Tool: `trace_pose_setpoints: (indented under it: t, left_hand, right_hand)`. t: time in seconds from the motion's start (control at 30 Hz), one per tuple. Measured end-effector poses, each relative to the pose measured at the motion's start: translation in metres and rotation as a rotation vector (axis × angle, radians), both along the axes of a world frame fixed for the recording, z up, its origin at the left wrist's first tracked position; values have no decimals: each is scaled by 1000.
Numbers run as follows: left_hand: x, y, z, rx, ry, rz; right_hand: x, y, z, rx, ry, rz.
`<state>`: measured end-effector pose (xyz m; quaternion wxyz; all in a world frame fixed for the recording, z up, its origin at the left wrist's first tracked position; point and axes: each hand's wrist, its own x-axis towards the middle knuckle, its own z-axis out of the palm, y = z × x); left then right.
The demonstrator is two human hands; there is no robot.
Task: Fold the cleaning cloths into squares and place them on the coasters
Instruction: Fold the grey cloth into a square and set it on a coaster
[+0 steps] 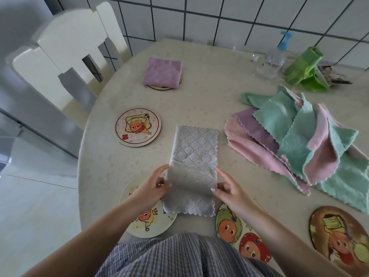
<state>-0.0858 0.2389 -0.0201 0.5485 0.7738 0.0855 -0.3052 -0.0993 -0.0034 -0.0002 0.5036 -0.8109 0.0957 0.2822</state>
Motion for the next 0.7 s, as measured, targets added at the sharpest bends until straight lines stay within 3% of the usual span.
trace_pose_setpoints:
  t: [0.07,0.2,0.37,0.47,0.6,0.7]
  left_hand:
    - [-2,-2,1,65,-77,-53]
    - [-1,-6,4,26,-106,40]
    - [-9,-5,6,-49,144,186]
    - [-12,-1,0,-174,299,290]
    - [-8,0,1,-252,352,294]
    - [4,-3,11,-194,306,266]
  right_hand:
    - [-1,4,0,8,-69,10]
    - [0,5,1,12,-163,-57]
    - [-17,0,-9,-100,-50,14]
    - [-22,-3,-15,-55,0,-32]
    - [-17,-5,-15,-56,-32,-111]
    - [-5,0,-7,-11,-94,-217]
